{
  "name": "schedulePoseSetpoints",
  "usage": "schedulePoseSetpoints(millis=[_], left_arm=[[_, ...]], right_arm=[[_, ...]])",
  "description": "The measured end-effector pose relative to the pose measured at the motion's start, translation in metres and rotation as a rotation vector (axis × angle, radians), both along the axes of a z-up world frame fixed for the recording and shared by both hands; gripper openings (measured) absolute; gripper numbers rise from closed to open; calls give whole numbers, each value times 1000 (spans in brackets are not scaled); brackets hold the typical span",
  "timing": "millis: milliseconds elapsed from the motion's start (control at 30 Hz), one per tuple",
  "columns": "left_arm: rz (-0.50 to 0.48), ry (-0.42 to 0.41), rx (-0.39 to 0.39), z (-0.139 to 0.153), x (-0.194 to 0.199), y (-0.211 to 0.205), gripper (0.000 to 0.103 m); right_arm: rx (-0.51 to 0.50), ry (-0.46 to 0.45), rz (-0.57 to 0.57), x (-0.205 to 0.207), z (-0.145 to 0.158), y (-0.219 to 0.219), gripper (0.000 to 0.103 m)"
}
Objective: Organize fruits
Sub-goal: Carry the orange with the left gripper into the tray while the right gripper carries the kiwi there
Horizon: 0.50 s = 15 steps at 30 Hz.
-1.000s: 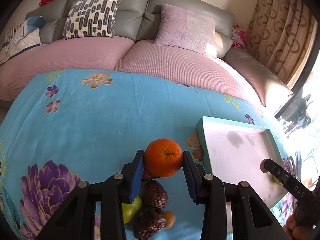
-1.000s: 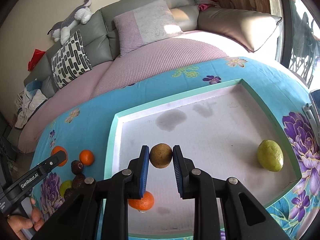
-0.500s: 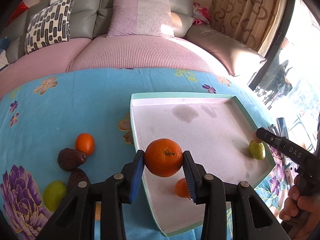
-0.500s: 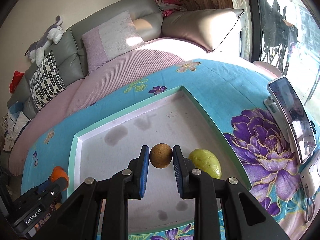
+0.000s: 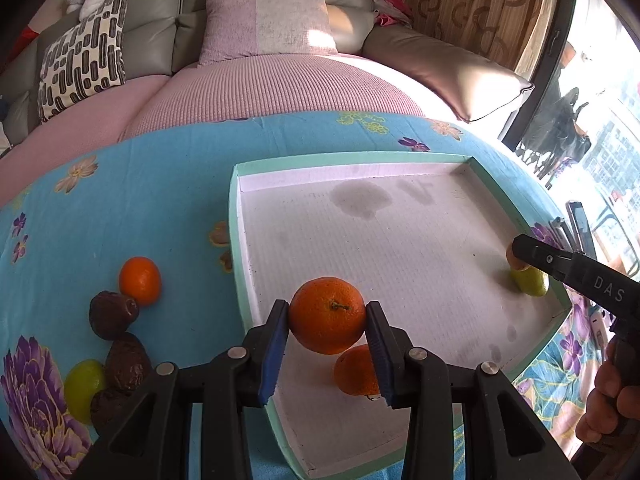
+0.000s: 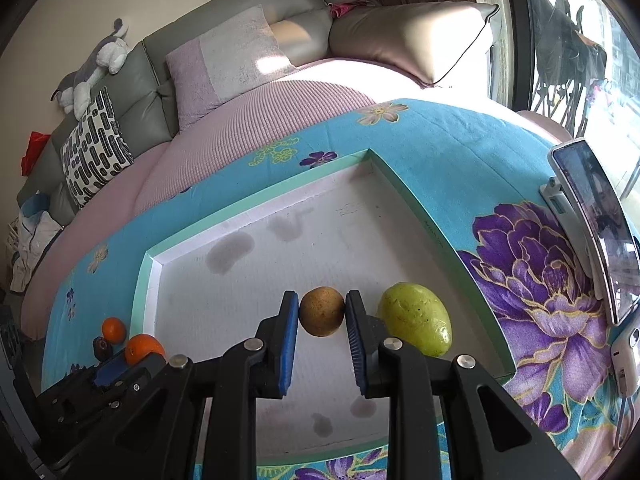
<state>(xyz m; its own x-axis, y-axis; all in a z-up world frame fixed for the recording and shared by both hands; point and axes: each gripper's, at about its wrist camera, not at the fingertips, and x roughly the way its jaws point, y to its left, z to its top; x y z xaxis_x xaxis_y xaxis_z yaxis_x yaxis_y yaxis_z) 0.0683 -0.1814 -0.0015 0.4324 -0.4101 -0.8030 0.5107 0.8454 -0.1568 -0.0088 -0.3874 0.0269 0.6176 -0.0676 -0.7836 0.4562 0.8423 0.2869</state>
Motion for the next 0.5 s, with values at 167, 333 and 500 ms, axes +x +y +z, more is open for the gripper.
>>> schedulePoseSetpoints(millis=[167, 333, 500], left_arm=[[1, 11, 13, -8, 3, -3, 41], [3, 29, 24, -16, 5, -4, 41], [-4, 32, 32, -20, 4, -6, 41]], right_arm=[[18, 57, 11, 8, -17, 2, 25], [16, 89, 22, 11, -27, 3, 25], [1, 100, 27, 13, -28, 3, 25]])
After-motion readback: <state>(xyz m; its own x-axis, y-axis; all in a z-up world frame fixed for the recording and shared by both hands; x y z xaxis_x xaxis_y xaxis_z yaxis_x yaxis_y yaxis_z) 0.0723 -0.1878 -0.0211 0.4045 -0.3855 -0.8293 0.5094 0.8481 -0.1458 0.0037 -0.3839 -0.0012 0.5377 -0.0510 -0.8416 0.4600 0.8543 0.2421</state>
